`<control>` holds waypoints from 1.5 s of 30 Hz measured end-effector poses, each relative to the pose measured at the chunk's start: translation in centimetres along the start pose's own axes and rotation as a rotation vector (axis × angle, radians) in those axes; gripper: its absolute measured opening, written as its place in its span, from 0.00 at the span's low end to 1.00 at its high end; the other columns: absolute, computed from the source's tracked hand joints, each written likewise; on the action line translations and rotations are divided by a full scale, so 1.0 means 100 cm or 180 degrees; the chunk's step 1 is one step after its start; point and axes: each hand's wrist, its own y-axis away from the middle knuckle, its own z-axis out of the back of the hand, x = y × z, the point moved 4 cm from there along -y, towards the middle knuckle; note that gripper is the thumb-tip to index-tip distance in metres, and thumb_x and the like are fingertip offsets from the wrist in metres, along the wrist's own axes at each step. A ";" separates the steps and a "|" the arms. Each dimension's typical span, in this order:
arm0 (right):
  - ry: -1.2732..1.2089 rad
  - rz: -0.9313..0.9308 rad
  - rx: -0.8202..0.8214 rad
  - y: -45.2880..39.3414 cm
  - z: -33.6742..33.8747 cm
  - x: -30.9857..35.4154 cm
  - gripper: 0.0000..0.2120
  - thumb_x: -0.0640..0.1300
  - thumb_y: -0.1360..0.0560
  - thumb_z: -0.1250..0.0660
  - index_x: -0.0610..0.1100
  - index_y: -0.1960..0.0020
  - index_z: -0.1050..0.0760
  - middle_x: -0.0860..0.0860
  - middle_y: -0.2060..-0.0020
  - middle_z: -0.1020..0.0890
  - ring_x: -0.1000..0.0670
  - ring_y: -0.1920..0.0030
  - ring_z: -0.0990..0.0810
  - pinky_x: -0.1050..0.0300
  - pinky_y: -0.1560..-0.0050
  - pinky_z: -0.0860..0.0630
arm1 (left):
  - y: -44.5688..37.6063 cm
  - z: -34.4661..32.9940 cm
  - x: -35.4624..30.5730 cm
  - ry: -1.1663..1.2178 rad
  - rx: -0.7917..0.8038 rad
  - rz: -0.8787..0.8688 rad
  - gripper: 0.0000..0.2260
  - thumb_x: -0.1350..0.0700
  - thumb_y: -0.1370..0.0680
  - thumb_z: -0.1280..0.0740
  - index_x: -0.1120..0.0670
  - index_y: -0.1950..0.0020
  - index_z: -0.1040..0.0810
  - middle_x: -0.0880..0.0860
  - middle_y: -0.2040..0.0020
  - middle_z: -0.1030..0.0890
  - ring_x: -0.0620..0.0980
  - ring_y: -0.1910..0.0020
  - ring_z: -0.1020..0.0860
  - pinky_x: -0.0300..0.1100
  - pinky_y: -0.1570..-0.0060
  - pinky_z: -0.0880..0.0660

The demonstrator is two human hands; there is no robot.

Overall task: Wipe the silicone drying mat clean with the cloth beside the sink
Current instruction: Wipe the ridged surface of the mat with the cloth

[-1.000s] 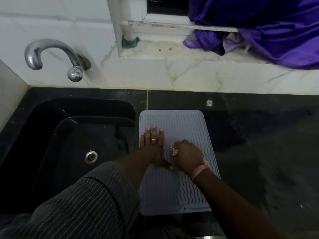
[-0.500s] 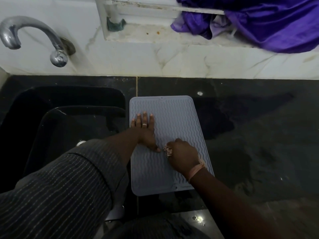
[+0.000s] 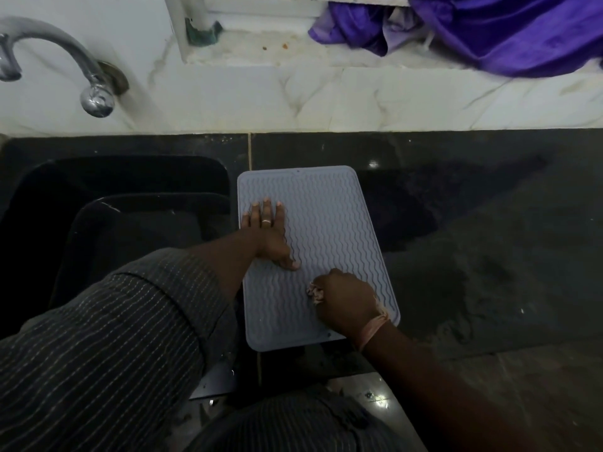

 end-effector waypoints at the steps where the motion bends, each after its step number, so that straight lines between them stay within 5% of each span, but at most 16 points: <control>1: -0.0055 -0.0035 0.0011 0.001 0.001 0.000 0.10 0.46 0.25 0.33 0.47 0.46 0.18 0.49 0.49 0.19 0.47 0.51 0.18 0.54 0.52 0.21 | 0.001 -0.001 -0.001 0.0040 -0.0058 -0.0008 0.69 0.28 0.35 0.25 0.51 0.25 0.81 0.57 0.29 0.83 0.62 0.28 0.80 0.62 0.26 0.72; 5: -0.0230 -0.0143 -0.0034 0.003 0.005 0.001 0.10 0.47 0.25 0.33 0.47 0.47 0.18 0.49 0.49 0.19 0.46 0.50 0.18 0.54 0.50 0.21 | 0.010 -0.011 -0.017 0.0221 -0.0338 -0.0150 0.59 0.39 0.27 0.25 0.50 0.19 0.71 0.58 0.23 0.76 0.62 0.24 0.74 0.60 0.24 0.67; 8: -0.0176 -0.0118 -0.0094 0.007 0.006 0.003 0.08 0.47 0.25 0.34 0.46 0.49 0.19 0.49 0.50 0.19 0.46 0.51 0.18 0.55 0.54 0.24 | 0.016 -0.033 -0.028 0.0277 -0.0536 -0.0425 0.50 0.34 0.24 0.32 0.45 0.17 0.63 0.56 0.20 0.72 0.61 0.22 0.71 0.58 0.24 0.66; 15: -0.0160 -0.0086 0.0216 0.024 -0.003 -0.002 0.09 0.49 0.23 0.33 0.45 0.49 0.18 0.48 0.51 0.18 0.47 0.53 0.17 0.54 0.52 0.20 | 0.019 -0.036 -0.032 0.0031 -0.0681 -0.0293 0.50 0.35 0.26 0.29 0.43 0.17 0.60 0.56 0.19 0.68 0.61 0.20 0.66 0.58 0.23 0.63; 27: -0.0372 -0.0160 0.0736 0.050 -0.014 -0.013 0.12 0.52 0.22 0.31 0.45 0.45 0.18 0.51 0.49 0.17 0.51 0.50 0.18 0.56 0.45 0.22 | 0.020 -0.041 -0.035 0.0149 -0.0798 -0.0172 0.49 0.38 0.25 0.28 0.42 0.17 0.59 0.54 0.18 0.66 0.61 0.20 0.66 0.60 0.23 0.62; 30: -0.0535 -0.0138 0.0810 0.050 -0.016 -0.019 0.11 0.54 0.23 0.30 0.47 0.49 0.17 0.52 0.54 0.17 0.53 0.55 0.19 0.59 0.51 0.22 | 0.023 -0.045 -0.037 0.0235 -0.0847 -0.0147 0.48 0.39 0.24 0.28 0.42 0.17 0.59 0.55 0.18 0.66 0.61 0.20 0.66 0.59 0.22 0.62; 34: -0.0653 -0.0122 0.0382 0.046 -0.007 -0.031 0.08 0.52 0.23 0.31 0.49 0.55 0.18 0.54 0.57 0.18 0.53 0.57 0.19 0.58 0.56 0.24 | 0.030 -0.057 -0.039 0.0261 -0.1004 -0.0198 0.42 0.41 0.19 0.34 0.45 0.17 0.60 0.57 0.18 0.67 0.61 0.21 0.68 0.57 0.23 0.66; 38: -0.0422 0.0027 0.0218 0.046 -0.013 -0.029 0.08 0.51 0.24 0.30 0.49 0.48 0.17 0.53 0.52 0.18 0.52 0.53 0.19 0.59 0.53 0.24 | 0.032 -0.072 -0.037 0.0058 -0.0813 -0.0380 0.39 0.39 0.16 0.44 0.47 0.19 0.69 0.58 0.23 0.76 0.62 0.24 0.75 0.59 0.25 0.71; 45: -0.0111 0.0099 -0.0224 0.050 -0.021 -0.026 0.08 0.52 0.23 0.34 0.50 0.53 0.18 0.53 0.55 0.20 0.51 0.56 0.20 0.53 0.59 0.21 | 0.029 -0.077 -0.030 -0.0191 -0.0494 -0.0546 0.41 0.36 0.18 0.46 0.46 0.22 0.75 0.56 0.31 0.84 0.62 0.28 0.80 0.62 0.26 0.71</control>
